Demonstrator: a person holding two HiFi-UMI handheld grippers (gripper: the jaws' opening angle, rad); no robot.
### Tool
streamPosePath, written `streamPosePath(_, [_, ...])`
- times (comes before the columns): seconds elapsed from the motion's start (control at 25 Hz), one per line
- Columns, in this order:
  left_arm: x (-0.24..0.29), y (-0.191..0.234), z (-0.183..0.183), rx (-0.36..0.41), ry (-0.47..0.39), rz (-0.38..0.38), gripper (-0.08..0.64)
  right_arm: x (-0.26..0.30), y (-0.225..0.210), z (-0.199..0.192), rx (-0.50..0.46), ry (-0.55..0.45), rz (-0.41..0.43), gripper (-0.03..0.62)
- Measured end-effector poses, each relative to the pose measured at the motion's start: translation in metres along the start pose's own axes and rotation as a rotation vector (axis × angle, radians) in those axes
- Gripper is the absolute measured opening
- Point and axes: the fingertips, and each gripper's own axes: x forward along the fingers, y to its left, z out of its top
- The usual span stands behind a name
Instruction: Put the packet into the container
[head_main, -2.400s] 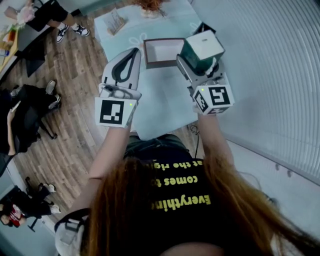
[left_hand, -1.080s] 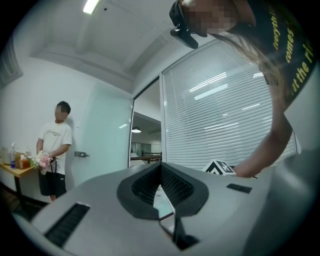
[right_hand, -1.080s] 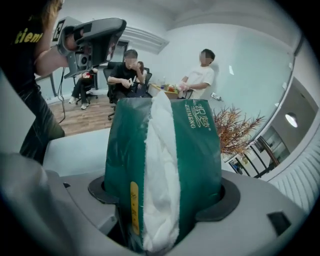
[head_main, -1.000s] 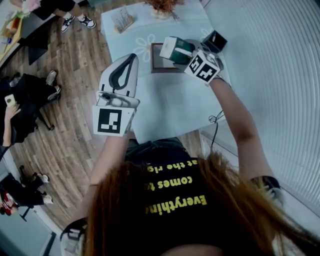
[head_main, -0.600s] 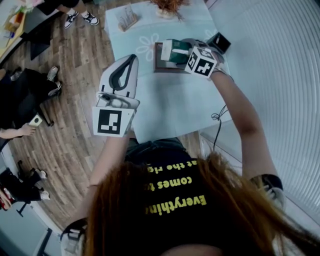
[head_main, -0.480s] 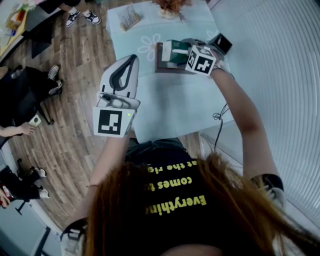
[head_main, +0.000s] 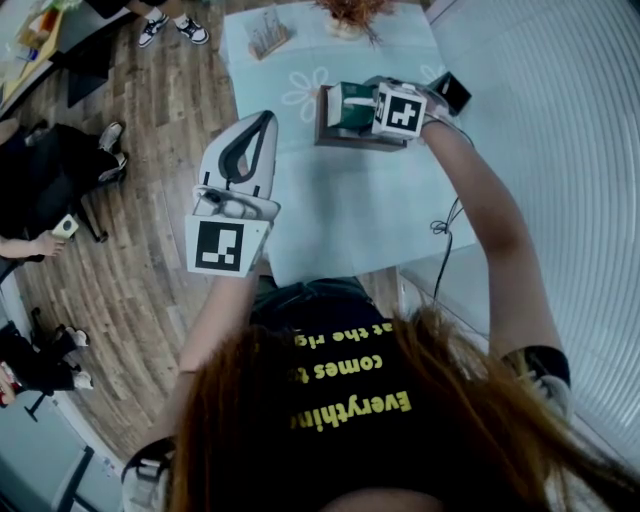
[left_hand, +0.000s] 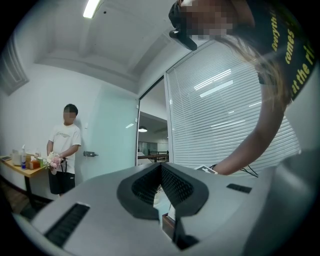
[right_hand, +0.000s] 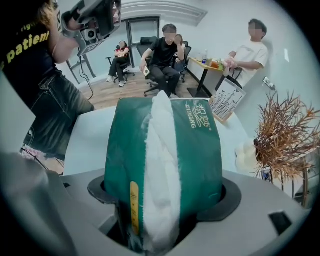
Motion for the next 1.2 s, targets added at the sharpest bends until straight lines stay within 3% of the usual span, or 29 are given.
streamPosePath(0.8, [-0.0031,-0.0005,-0.0039,-0.006,0.005,-0.001,0.002,-0.0020,0.0039,0.0021,0.000,0.030,0.022,0.422])
streamPosePath(1.2, [-0.0029,-0.0015,-0.0011,-0.005,-0.012,-0.003,0.002,-0.0054,0.0015,0.0097,-0.042,-0.002,-0.024,0.420])
